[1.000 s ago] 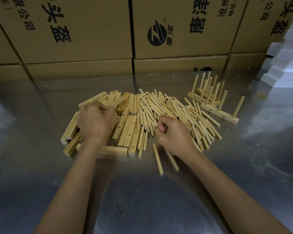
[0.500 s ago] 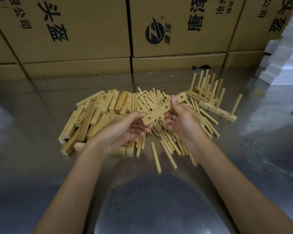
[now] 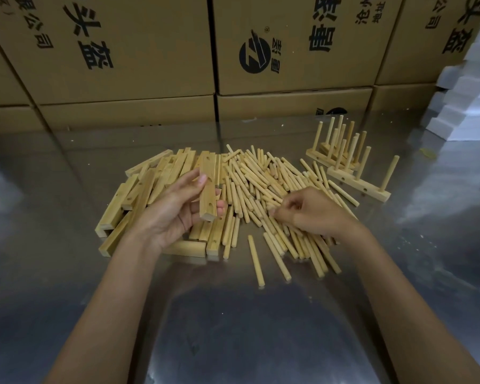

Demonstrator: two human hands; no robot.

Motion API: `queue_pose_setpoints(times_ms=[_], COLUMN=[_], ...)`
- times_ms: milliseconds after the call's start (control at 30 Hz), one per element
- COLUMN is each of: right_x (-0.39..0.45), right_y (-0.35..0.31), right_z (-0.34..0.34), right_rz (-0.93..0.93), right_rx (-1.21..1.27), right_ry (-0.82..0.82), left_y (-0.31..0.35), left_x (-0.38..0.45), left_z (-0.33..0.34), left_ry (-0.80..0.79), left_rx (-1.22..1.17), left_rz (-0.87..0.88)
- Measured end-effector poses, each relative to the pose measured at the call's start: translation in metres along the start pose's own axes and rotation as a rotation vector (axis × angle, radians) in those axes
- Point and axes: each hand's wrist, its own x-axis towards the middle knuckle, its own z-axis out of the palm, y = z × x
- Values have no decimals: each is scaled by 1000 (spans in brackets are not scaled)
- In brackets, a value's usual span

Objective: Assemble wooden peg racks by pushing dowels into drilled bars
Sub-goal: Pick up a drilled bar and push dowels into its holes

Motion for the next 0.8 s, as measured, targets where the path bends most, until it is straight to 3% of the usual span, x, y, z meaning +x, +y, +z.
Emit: queue_pose_setpoints(times_ms=[133, 400, 533, 633, 800], right_x=[2, -3, -8, -9, -12], right_y=[0, -9, -17, -27, -34], right_z=[-3, 5, 6, 11, 27], right_rz=[57, 14, -161, -257, -395], right_rx=[-157, -144, 53, 288, -65], right_ry=[-92, -153, 114, 197, 472], left_y=[-3, -14, -14, -12, -14], left_x=[3, 9, 8, 7, 7], left_z=[1, 6, 5, 6, 9], left_ry=[29, -7, -71, -145, -221], left_rx=[-17, -12, -7, 50, -22], left_rz=[-16, -29, -38, -62, -64])
